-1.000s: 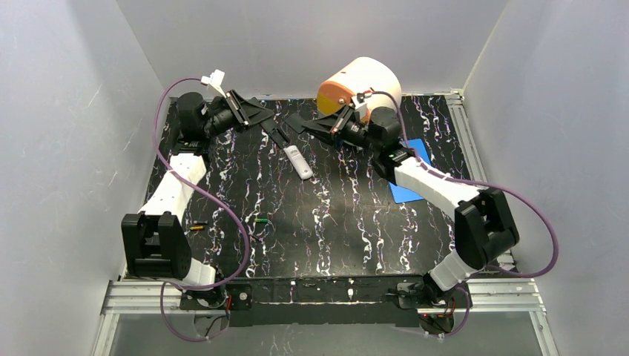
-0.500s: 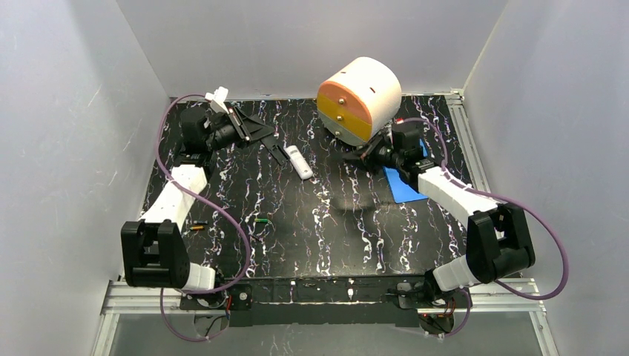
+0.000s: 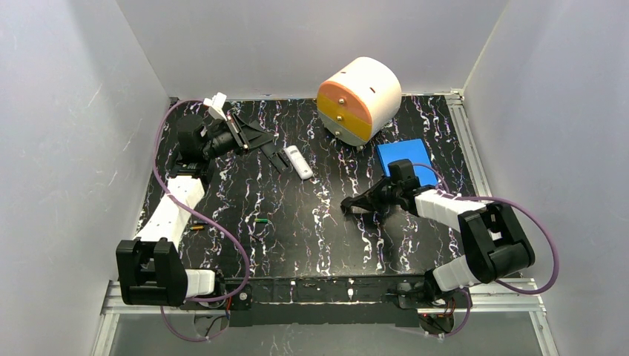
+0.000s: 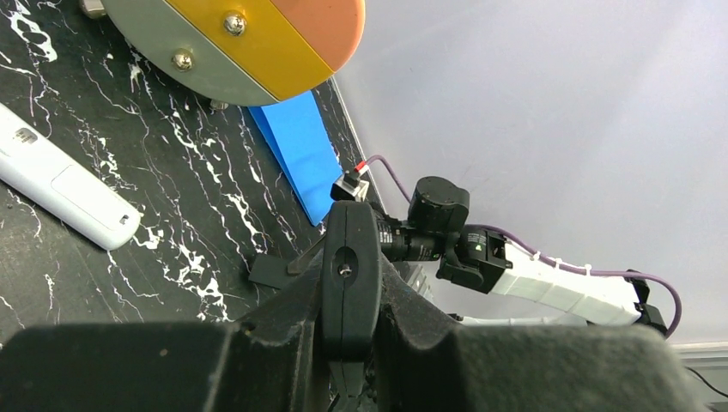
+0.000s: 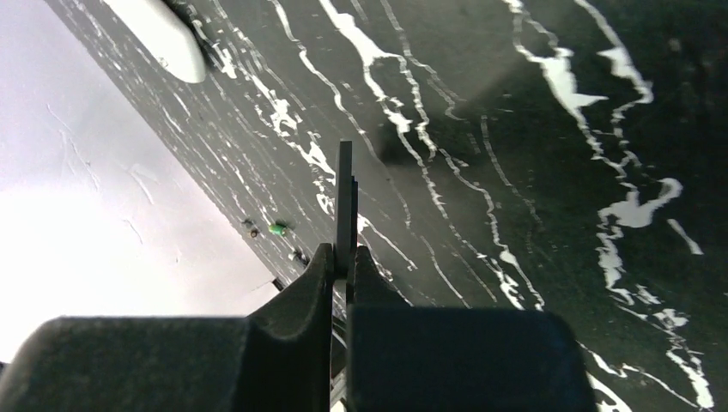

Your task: Load the batteries into the remote control

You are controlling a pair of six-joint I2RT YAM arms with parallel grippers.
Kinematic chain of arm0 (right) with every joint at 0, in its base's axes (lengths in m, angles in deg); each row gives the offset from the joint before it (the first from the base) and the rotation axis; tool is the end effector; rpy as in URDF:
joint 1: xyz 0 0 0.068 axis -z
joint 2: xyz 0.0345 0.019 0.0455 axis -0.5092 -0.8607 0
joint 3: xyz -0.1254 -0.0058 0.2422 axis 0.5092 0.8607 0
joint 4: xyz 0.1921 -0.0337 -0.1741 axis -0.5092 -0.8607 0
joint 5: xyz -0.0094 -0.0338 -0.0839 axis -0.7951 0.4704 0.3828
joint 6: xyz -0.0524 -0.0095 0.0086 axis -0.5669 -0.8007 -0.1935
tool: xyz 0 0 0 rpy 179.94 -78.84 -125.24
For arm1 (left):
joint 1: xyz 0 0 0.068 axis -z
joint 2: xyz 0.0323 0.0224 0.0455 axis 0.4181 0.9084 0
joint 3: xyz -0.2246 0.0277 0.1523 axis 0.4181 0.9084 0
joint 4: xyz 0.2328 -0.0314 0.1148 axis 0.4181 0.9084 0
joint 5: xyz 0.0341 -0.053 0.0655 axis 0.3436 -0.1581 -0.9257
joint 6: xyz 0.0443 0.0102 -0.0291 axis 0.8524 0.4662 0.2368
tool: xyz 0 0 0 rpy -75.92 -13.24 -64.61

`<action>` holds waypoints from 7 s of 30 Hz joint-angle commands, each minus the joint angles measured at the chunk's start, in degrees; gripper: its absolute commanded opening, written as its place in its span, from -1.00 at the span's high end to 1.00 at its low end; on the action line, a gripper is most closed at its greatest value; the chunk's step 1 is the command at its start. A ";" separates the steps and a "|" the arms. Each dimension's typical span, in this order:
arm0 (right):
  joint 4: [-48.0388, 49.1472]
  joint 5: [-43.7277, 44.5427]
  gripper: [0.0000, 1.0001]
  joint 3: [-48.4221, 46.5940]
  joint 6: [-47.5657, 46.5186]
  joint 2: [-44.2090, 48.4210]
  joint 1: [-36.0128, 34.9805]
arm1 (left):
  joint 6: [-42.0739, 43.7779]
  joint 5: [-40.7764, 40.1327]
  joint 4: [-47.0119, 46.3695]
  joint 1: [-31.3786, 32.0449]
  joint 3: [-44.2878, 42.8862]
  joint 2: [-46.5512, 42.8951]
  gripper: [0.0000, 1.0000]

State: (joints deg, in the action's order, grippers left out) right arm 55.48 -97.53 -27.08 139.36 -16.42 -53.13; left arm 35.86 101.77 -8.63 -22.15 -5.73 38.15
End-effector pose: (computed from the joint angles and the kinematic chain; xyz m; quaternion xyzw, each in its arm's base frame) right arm 0.2482 0.1159 0.1603 0.3277 0.8564 0.3767 0.1313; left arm 0.2907 -0.0405 0.3403 0.0111 0.7131 -0.5539 0.4296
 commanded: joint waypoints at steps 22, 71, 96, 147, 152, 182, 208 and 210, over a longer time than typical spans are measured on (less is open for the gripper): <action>-2.68 -8.10 -0.48 -21.99 -30.08 9.22 -3.09 | 1.77 2.42 5.67 0.17 -3.64 -0.70 1.00; 49.62 -26.25 -0.25 -37.29 -7.46 -15.75 -19.00 | -9.56 10.70 -13.84 1.92 -6.98 -3.19 1.00; -2.65 28.78 -0.42 -37.91 -66.45 -17.94 -47.13 | 23.05 -54.68 50.61 -4.41 -12.61 -5.62 1.00; -19.73 38.74 0.83 -60.06 -63.22 -42.80 -54.54 | 24.48 -62.08 53.47 -4.44 -10.90 -7.09 1.00; -15.86 37.97 0.83 -55.21 -61.50 -34.66 -52.53 | 21.17 -57.40 52.32 -4.43 -12.09 -4.72 1.00; -4.20 28.06 0.81 -47.79 -45.59 -0.91 -30.66 | -5.61 -4.05 -2.50 7.76 -7.79 4.12 1.00; -1.59 26.05 0.78 -44.81 -46.52 -0.22 -29.99 | -21.08 -3.06 -14.93 7.93 -8.45 7.30 1.00; -1.36 25.95 0.78 -44.02 -46.80 0.19 -29.99 | -21.57 -3.13 -14.97 7.89 -8.58 7.37 1.00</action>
State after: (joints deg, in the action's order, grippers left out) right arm 51.78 -70.86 -72.69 93.79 -18.58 -83.45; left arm 16.25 96.90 -20.82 -14.36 -13.71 46.06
